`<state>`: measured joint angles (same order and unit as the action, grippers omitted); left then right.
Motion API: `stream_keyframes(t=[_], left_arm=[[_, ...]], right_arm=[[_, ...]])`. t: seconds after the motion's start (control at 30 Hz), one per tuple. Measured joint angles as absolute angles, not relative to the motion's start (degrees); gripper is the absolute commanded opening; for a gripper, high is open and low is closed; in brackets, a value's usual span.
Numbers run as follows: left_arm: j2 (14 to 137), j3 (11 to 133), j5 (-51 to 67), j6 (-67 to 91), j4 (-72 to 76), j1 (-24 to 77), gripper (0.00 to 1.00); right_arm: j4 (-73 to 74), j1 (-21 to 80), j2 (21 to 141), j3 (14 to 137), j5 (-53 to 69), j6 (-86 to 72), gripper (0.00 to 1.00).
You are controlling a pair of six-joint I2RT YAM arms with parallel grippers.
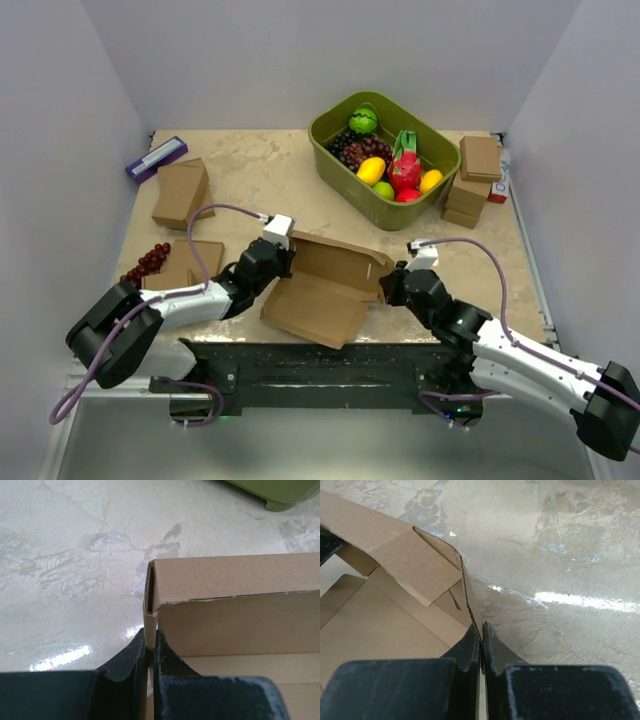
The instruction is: Fold the paper box
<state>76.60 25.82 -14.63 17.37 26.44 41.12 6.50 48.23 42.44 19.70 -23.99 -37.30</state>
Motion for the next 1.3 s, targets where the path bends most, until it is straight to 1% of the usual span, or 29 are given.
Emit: stream_keyframes(t=[0.37, 0.4, 0.43, 0.47, 0.53, 0.57, 0.63, 0.67, 0.7, 0.73, 0.8, 0.83, 0.9, 0.93, 1.0, 1.03, 1.1, 1.13, 1.2, 1.3], left_arm=[[79.0, 28.6, -23.2, 15.5, 25.8, 44.3, 0.0], [79.1, 28.6, -23.4, 15.5, 26.0, 44.5, 0.0], [79.1, 28.5, -23.5, 15.5, 26.2, 44.7, 0.0], [79.2, 28.4, -23.7, 15.6, 26.5, 44.8, 0.0], [79.3, 28.1, -24.9, 15.7, 27.0, 45.5, 0.0], [79.5, 27.9, -26.1, 15.7, 27.6, 46.0, 0.0], [80.5, 27.2, -28.6, 15.6, 28.5, 46.7, 0.0], [81.1, 26.7, -29.8, 15.6, 29.0, 46.9, 0.01], [81.5, 26.2, -30.9, 15.6, 30.5, 47.0, 0.04], [81.6, 25.7, -31.7, 15.6, 31.4, 47.1, 0.11], [81.5, 24.5, -32.6, 15.6, 33.5, 47.3, 0.21], [81.4, 23.9, -32.8, 15.5, 34.4, 47.4, 0.28], [80.7, 22.6, -32.9, 15.3, 35.0, 47.4, 0.34], [80.1, 21.7, -32.8, 15.2, 35.0, 47.4, 0.44], [78.4, 20.0, -32.8, 15.3, 35.0, 47.4, 0.52], [77.7, 19.4, -32.6, 15.2, 34.8, 47.4, 0.6], [75.1, 18.0, -31.9, 15.4, 34.6, 47.4, 0.66], [72.7, 17.2, -31.2, 15.8, 34.4, 47.4, 0.72], [70.1, 16.6, -30.6, 16.0, 33.7, 47.4, 0.78], [64.1, 15.9, -28.5, 16.9, 31.2, 47.4, 0.85]], right_arm=[[7.9, 48.4, 41.5, 20.6, -22.8, -37.4, 0.0], [8.0, 48.4, 41.6, 20.6, -22.9, -37.4, 0.02], [8.0, 48.4, 41.6, 20.6, -22.9, -37.5, 0.05], [8.0, 48.4, 41.7, 20.6, -23.0, -37.5, 0.16], [7.8, 48.4, 42.4, 20.6, -23.0, -37.8, 0.25], [7.8, 48.3, 42.8, 20.6, -23.0, -38.1, 0.39], [7.8, 48.3, 43.4, 20.6, -23.0, -38.8, 0.51], [7.9, 48.3, 43.5, 20.6, -23.0, -39.0, 0.55], [8.0, 48.3, 43.5, 20.7, -22.9, -39.3, 0.64], [8.3, 48.3, 43.4, 21.0, -22.9, -39.5, 0.67], [9.1, 48.3, 42.9, 21.6, -23.0, -39.9, 0.73], [9.7, 48.3, 42.3, 22.1, -23.0, -40.1, 0.74], [10.5, 48.3, 41.0, 22.9, -23.0, -40.4, 0.77], [11.2, 48.3, 40.3, 23.5, -23.0, -40.6, 0.78], [12.4, 48.3, 39.0, 24.6, -23.0, -40.9, 0.79], [12.7, 48.2, 38.6, 25.0, -23.0, -41.1, 0.79], [13.4, 48.2, 37.9, 26.2, -22.9, -41.6, 0.8], [13.6, 48.2, 37.7, 26.7, -22.7, -42.0, 0.8], [14.2, 48.2, 37.3, 27.9, -22.2, -42.8, 0.79], [15.0, 48.2, 36.6, 29.3, -21.1, -44.1, 0.79]])
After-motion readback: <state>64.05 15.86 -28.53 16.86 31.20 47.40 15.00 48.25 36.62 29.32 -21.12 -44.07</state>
